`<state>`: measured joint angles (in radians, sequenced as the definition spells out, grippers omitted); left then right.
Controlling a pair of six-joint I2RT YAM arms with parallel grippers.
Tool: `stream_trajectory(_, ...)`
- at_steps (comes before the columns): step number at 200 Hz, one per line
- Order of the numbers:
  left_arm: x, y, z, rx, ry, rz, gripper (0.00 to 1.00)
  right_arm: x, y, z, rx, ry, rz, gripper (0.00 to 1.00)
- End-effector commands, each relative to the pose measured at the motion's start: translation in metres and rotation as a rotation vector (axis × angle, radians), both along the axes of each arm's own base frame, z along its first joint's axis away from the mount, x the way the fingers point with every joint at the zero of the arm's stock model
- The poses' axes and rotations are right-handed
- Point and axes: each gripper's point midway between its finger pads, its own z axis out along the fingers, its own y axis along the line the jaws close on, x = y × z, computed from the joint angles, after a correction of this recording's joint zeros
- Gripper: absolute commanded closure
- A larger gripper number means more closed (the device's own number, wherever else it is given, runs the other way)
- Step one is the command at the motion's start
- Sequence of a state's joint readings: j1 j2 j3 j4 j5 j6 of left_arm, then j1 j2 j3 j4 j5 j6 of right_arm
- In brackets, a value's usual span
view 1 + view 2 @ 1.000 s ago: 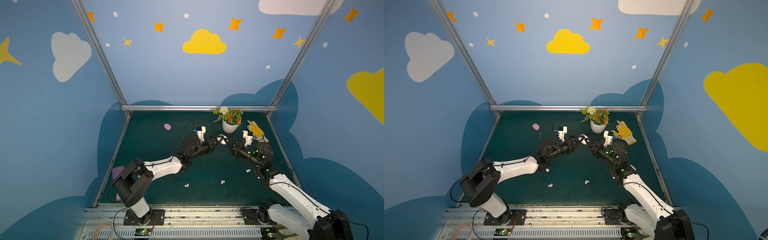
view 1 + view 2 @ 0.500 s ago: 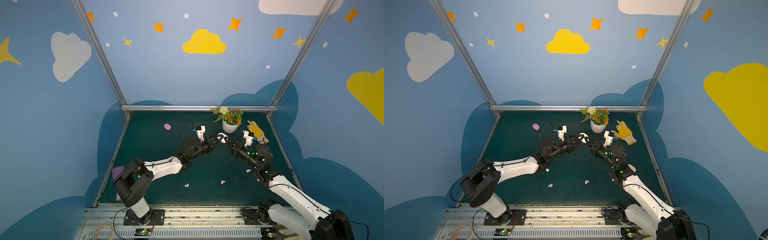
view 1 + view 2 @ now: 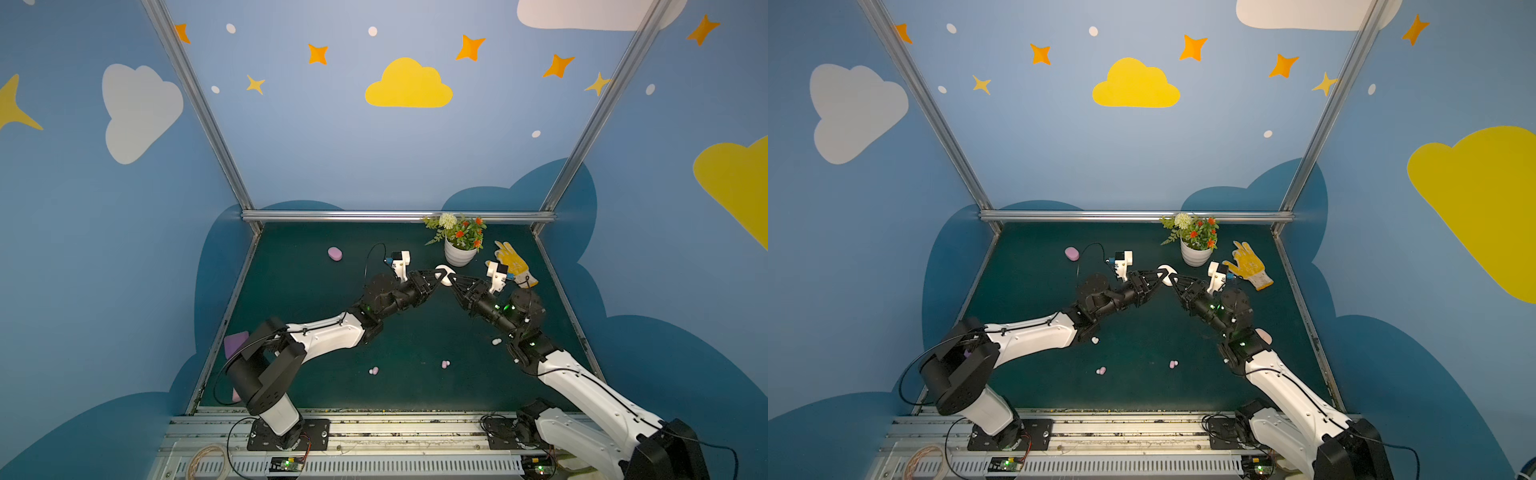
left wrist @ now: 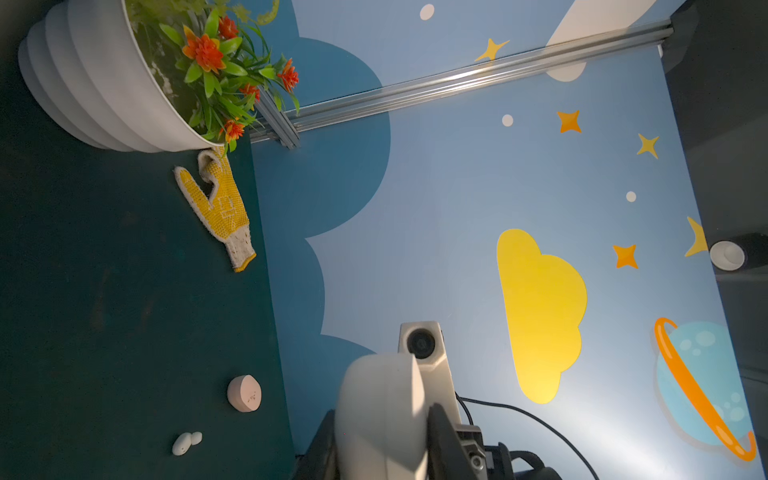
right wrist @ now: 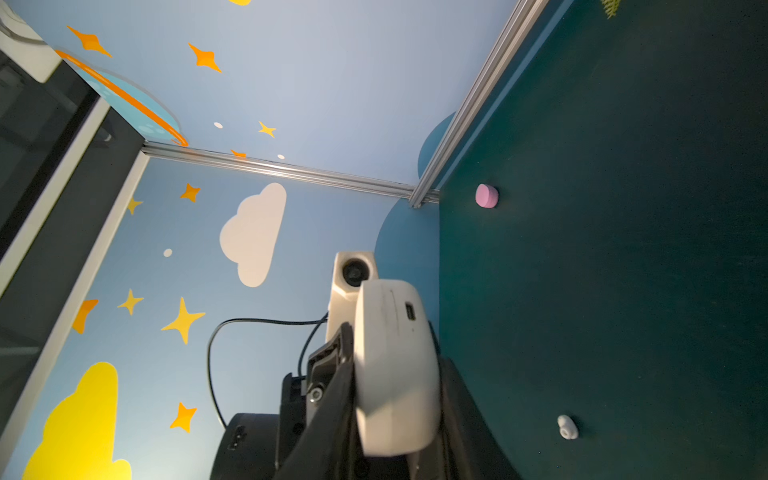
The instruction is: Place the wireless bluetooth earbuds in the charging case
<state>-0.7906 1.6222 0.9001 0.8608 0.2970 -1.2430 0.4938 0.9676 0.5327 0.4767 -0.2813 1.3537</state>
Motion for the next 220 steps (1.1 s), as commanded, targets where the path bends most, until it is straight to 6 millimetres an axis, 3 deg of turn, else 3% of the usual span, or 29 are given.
stream_trajectory(1, -0.006, 0.004, 0.008, 0.036, -0.081, 0.001, 0.96, -0.005, 0.003, 0.004, -0.027, -0.006, 0.022, 0.61)
stream_trajectory(34, -0.002, 0.014, -0.008, 0.109, -0.102, 0.019, 0.96, -0.009, 0.002, 0.010, -0.057, -0.008, 0.041, 0.45)
stream_trajectory(67, 0.000, 0.026, -0.022, 0.225, -0.165, 0.045, 0.96, -0.015, -0.002, -0.003, -0.107, 0.073, 0.049, 0.37)
stream_trajectory(98, -0.006, 0.034, -0.031, 0.423, -0.329, 0.061, 0.96, -0.023, -0.002, -0.020, -0.180, 0.152, 0.077, 0.33)
stream_trajectory(101, -0.007, 0.035, -0.033, 0.441, -0.346, 0.065, 0.96, -0.022, -0.002, -0.010, -0.176, 0.140, 0.077, 0.32)
stream_trajectory(158, -0.007, 0.049, -0.032, 0.613, -0.508, 0.153, 0.96, -0.022, 0.000, -0.017, -0.209, 0.245, 0.096, 0.20)
stream_trajectory(220, -0.016, 0.036, -0.029, 0.655, -0.602, 0.157, 0.96, -0.018, 0.016, -0.017, -0.175, 0.316, 0.159, 0.17)
